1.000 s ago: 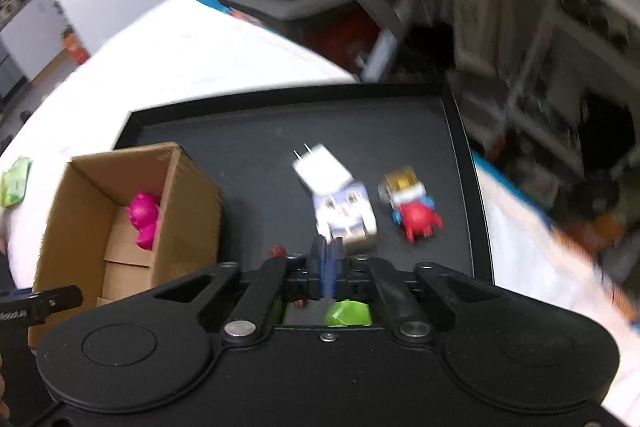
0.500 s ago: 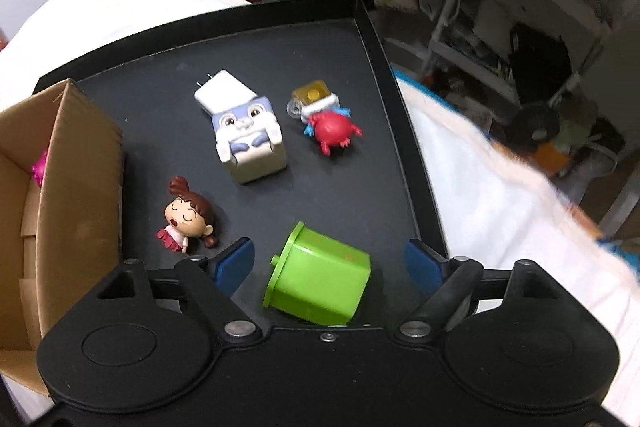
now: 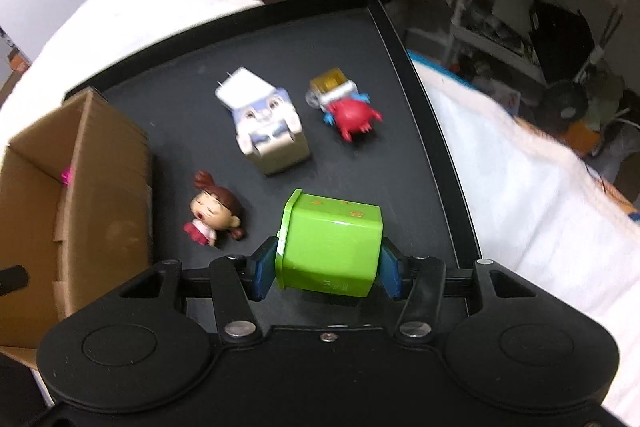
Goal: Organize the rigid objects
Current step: 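Move the right tool to the green cube bin and grasp it, then carry the green bin with the right tool into the box and release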
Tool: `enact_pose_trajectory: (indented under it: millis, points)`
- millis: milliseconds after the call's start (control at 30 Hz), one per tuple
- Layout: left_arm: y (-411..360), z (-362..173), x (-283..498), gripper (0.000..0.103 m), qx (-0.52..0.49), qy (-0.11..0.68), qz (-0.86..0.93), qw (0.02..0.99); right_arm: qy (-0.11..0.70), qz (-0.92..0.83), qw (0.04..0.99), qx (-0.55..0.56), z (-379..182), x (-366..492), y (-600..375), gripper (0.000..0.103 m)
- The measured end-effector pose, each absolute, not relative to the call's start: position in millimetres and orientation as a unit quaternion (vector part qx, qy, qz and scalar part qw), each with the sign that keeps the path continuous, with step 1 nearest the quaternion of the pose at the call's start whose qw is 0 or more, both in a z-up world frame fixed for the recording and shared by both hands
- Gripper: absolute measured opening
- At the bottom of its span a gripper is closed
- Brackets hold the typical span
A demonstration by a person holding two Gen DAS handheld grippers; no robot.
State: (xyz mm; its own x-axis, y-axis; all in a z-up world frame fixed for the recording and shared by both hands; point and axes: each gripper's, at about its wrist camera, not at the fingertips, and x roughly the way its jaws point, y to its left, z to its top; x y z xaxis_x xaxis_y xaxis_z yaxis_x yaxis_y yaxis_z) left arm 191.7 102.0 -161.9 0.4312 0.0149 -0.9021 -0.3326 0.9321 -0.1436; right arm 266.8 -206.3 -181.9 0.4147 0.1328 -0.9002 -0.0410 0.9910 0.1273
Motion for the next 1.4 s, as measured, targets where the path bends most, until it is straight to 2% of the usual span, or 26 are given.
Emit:
enact_pose_trajectory:
  millis: [733,933,1000,1100,1167,1400]
  points:
    - [123,-163,185,0.057,-0.168,0.500,0.110,0.842,0.443,0.126,0.888,0.005,-95,268,-142,0.051]
    - [132,-166,179,0.046,-0.193,0.489,0.108,0.843,0.437,0.145,0.888,0.001,-86,270,-117,0.051]
    - [133,-166,178,0.034,-0.202,0.489,0.102,0.843,0.436,0.153,0.887,-0.003,-86,269,-107,0.051]
    - [136,-170,177,0.021,-0.218,0.492,0.092,0.837,0.433,0.172,0.885,-0.012,-86,266,-91,0.051]
    - [137,-170,176,0.018,-0.228,0.492,0.090,0.835,0.429,0.180,0.885,-0.025,-85,264,-78,0.051]
    - [142,-173,175,0.018,-0.248,0.492,0.092,0.829,0.437,0.204,0.875,-0.045,-94,263,-43,0.051]
